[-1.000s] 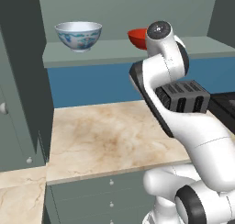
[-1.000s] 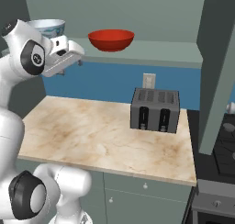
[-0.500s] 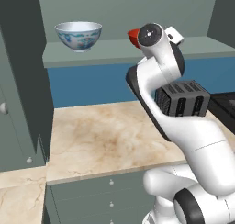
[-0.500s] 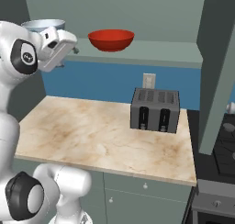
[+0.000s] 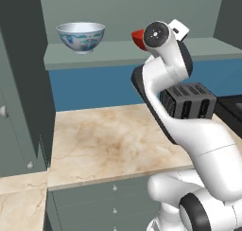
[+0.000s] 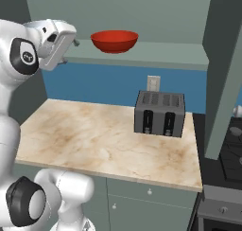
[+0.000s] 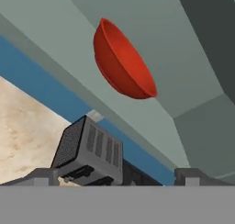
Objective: Pick up the bowls from the cabinet and place each bowl in front of a stool on the dining counter.
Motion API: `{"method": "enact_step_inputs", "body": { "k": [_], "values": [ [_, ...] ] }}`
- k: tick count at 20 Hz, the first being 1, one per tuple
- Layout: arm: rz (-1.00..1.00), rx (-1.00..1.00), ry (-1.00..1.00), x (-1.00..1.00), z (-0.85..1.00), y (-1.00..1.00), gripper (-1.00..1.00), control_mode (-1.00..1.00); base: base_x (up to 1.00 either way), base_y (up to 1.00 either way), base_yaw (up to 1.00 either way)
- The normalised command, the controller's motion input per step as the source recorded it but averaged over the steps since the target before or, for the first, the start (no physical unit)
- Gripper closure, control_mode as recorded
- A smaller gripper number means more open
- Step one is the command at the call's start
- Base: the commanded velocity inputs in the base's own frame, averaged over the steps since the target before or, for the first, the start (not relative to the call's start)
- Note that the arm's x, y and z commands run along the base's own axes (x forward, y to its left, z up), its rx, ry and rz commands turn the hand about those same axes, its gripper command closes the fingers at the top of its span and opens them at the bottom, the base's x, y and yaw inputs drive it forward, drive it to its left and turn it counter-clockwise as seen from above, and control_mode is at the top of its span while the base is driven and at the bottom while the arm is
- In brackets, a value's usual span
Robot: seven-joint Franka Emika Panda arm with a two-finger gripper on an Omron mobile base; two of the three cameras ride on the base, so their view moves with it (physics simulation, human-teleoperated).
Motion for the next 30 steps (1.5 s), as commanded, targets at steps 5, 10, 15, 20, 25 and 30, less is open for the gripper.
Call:
{"method": "enact_step_inputs", "body": {
  "k": [5,10,15,20,25,30],
  "values": [
    [0.04,-0.13,0.01,0.16,0.05,0.0,-1.0,-1.0,0.0,0.0,0.0],
    [0.03,-0.03,0.09,0.37,0.0,0.0,-1.0,-1.0,0.0,0.0,0.0],
    [0.02,0.0,0.06,0.32,0.0,0.0,-1.0,-1.0,0.0,0.0,0.0],
    [0.01,0.0,0.03,0.29,0.0,0.0,-1.0,-1.0,0.0,0.0,0.0],
    [0.0,0.0,0.04,0.33,0.0,0.0,-1.0,-1.0,0.0,0.0,0.0],
    [0.0,-0.01,0.05,0.34,0.0,0.0,-1.0,-1.0,0.0,0.0,0.0]
  ]
}}
